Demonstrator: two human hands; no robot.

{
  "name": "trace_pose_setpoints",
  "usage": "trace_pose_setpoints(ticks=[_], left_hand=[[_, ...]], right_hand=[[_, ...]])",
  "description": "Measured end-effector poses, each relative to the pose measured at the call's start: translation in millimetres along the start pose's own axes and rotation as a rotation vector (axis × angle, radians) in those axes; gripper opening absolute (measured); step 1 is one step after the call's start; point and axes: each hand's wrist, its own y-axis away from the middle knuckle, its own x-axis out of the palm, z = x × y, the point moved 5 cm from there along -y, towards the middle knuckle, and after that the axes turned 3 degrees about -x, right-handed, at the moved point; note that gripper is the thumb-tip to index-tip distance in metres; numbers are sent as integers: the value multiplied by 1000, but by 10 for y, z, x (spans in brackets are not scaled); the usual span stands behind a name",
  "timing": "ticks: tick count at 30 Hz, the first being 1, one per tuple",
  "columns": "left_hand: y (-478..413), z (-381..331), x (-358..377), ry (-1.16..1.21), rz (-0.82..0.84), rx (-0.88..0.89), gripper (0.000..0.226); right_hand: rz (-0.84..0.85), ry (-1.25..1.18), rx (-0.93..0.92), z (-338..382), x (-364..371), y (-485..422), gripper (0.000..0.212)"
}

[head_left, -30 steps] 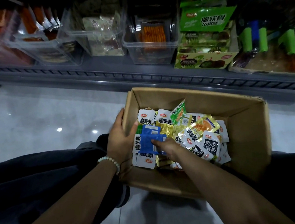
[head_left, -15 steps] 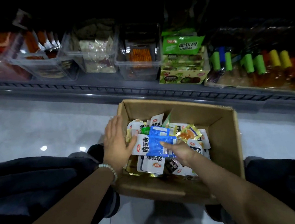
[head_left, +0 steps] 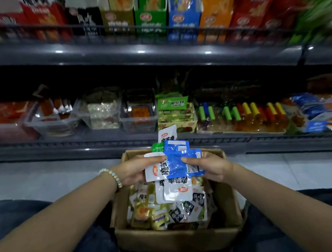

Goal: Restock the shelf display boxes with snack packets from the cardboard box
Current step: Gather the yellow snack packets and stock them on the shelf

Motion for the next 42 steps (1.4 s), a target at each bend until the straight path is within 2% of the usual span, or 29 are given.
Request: trace_pose_setpoints(ticks=[2,4,9,11,15,17,22,25,28,30,34,38,42], left_hand=[[153,-212,122,-39,60,31,17],[307,-385,246,-102,107,84,26],[590,-786,460,-160,53,239,32],[654,-925,507,-103,36,295,31],[665,-1062,573,-46,-72,383,34],[627,-1074,593,-32,-117,381,38],[582,-1158,553,44,-138,388,46],[568,-1214,513,44,-186,413,37],[568,-1250,461,92,-256,438,43],[585,-1245,496,65,-263,436,43],[600,-1195,641,-40,-226,411,37],[599,-1196,651,-37,-178,413,37],[625,-1167,655,-99,-217,479,17]], right_hand=[[-3,43,-35,236,-9,190,22],[-2,141,-88,476,22,381,27],[-61,270,-233,951,77,731,19],[-114,233,-319,1146,70,841,15],[-324,55,-474,1322,42,958,30],[-339,-77,-511,1331,78,961,32],[-324,-167,-461,1353,98,833,40],[-261,-162,-419,1376,132,746,22],[-202,0,-437,1487,144,750,11],[-190,55,-479,1510,157,736,16],[-281,15,-558,1419,241,670,22],[-264,3,-534,1377,302,640,21],[-192,-68,-441,1295,387,616,23]])
